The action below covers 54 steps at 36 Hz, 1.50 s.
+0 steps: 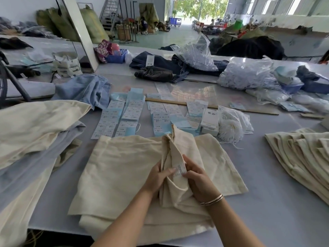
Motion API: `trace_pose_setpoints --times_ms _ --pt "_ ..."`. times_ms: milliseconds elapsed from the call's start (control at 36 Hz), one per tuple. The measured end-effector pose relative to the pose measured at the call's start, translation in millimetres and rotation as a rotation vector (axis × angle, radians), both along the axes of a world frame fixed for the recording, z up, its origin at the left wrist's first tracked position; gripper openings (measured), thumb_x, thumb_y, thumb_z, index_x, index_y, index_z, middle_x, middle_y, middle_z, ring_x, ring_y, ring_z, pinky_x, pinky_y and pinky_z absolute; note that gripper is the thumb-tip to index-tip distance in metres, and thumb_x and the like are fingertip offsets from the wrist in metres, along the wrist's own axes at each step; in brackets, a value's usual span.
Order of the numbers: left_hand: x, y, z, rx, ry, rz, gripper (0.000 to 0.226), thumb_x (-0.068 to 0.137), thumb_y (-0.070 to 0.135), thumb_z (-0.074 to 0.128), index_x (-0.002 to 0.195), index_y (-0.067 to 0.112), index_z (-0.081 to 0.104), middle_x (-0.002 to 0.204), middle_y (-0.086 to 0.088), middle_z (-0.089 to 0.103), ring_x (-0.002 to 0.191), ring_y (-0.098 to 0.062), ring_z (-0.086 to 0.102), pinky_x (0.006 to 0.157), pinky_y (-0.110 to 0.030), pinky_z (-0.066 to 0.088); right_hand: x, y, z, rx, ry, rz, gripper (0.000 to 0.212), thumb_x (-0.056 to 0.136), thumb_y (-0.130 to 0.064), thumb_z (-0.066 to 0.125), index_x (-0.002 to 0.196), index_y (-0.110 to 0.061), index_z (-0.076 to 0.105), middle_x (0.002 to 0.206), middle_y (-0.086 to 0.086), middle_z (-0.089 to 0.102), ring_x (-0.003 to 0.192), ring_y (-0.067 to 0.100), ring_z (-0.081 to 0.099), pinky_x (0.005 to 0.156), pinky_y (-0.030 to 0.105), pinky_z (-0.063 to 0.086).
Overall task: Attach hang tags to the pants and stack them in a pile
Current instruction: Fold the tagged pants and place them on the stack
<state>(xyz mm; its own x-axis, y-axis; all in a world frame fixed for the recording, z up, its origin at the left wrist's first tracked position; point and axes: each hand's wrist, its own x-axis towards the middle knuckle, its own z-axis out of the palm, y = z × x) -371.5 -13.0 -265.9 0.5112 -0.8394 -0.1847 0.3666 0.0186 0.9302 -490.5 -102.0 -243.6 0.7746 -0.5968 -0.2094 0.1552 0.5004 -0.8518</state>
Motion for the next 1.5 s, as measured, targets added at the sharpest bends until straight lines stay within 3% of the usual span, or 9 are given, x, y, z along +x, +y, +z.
trace_pose_setpoints --times_ms 167,528,806,861,972,1056,1139,1250,1500 --pt "7.2 1.0 1.8 0.037 0.261 0.009 0.039 0.08 -0.015 0.041 0.105 0.003 0.066 0.095 -0.022 0.072 0.079 -0.033 0.071 0.06 -0.034 0.056 -4.8 -3.6 0.1 0.096 -0.062 -0.06 0.073 0.067 0.009 0.049 0.139 0.0 0.043 0.123 0.028 0.054 0.114 0.037 0.047 0.108 0.049 0.027" --pt "11.3 0.1 -1.2 -0.049 0.358 -0.024 0.038 0.081 -0.01 0.044 0.112 0.003 0.062 0.098 -0.023 0.071 0.081 -0.034 0.071 0.062 -0.036 0.057 -5.4 -3.9 -0.7 0.04 -0.108 -0.015 0.067 0.075 0.012 0.041 0.14 -0.002 0.042 0.13 0.026 0.054 0.114 0.035 0.055 0.101 0.044 0.042" --pt "-17.0 -22.8 37.2 -0.082 0.151 -0.356 0.065 0.085 0.052 0.057 0.139 0.016 0.049 0.137 -0.008 0.056 0.123 -0.022 0.055 0.105 -0.039 0.044 -65.0 -48.1 19.1 0.005 -0.182 -0.165 0.064 0.072 0.005 0.039 0.127 -0.021 0.059 0.122 0.014 0.064 0.095 0.025 0.067 0.075 0.029 0.056" --pt "-30.0 -33.0 48.1 -0.116 0.14 -0.469 0.061 0.087 0.057 0.046 0.138 0.022 0.047 0.133 0.0 0.06 0.113 -0.015 0.061 0.092 -0.033 0.051 -87.9 -67.2 30.9 -0.021 -0.161 -0.225 0.063 0.07 0.002 0.039 0.125 -0.021 0.06 0.113 0.013 0.067 0.078 0.02 0.07 0.061 0.024 0.056" --pt "-38.9 -44.7 55.4 0.005 -0.271 -0.472 0.044 0.094 0.05 0.042 0.129 0.026 0.056 0.126 0.008 0.062 0.116 -0.01 0.058 0.104 -0.034 0.043 -129.6 -106.1 40.9 0.002 0.07 -0.33 0.045 0.087 -0.003 0.038 0.128 -0.011 0.055 0.089 0.012 0.072 0.06 0.02 0.067 0.049 0.025 0.054" --pt "-21.5 -52.7 33.8 0.251 -0.975 -0.297 0.043 0.096 0.038 0.052 0.137 0.025 0.051 0.144 0.0 0.046 0.135 -0.018 0.04 0.114 -0.036 0.028 -146.9 -128.8 31.3 -0.083 0.613 -0.343 0.033 0.098 -0.035 0.045 0.12 -0.014 0.059 0.095 0.011 0.068 0.074 0.027 0.064 0.061 0.034 0.052" --pt "0.2 -49.6 8.2 0.545 -1.363 -0.194 0.057 0.093 0.052 0.042 0.146 0.034 0.033 0.159 -0.003 0.019 0.147 -0.022 0.014 0.117 -0.051 0.009 -139.2 -137.9 32.3 -0.395 1.009 -0.216 0.04 0.096 -0.029 0.053 0.126 -0.002 0.057 0.104 0.013 0.06 0.088 0.028 0.056 0.075 0.035 0.045" --pt "18.0 -35.8 -22.2 0.716 -1.484 -0.206 0.068 0.087 0.067 0.024 0.149 0.039 0.017 0.162 -0.002 0.002 0.148 -0.019 -0.004 0.113 -0.057 -0.009 -95.5 -141.7 45.0 -0.939 1.135 -0.306 0.037 0.091 -0.014 0.058 0.125 -0.001 0.058 0.125 0.024 0.057 0.116 0.037 0.051 0.098 0.039 0.038" --pt "19.7 -25.7 -24.7 0.676 -1.598 -0.321 0.075 0.079 0.07 0.012 0.15 0.043 0.011 0.162 0.001 -0.003 0.148 -0.019 -0.013 0.112 -0.056 -0.018 35.1 -180.2 37.7 -1.436 1.03 -0.221 0.025 0.094 -0.012 0.051 0.108 -0.008 0.071 0.114 0.015 0.066 0.1 0.034 0.062 0.083 0.035 0.048"
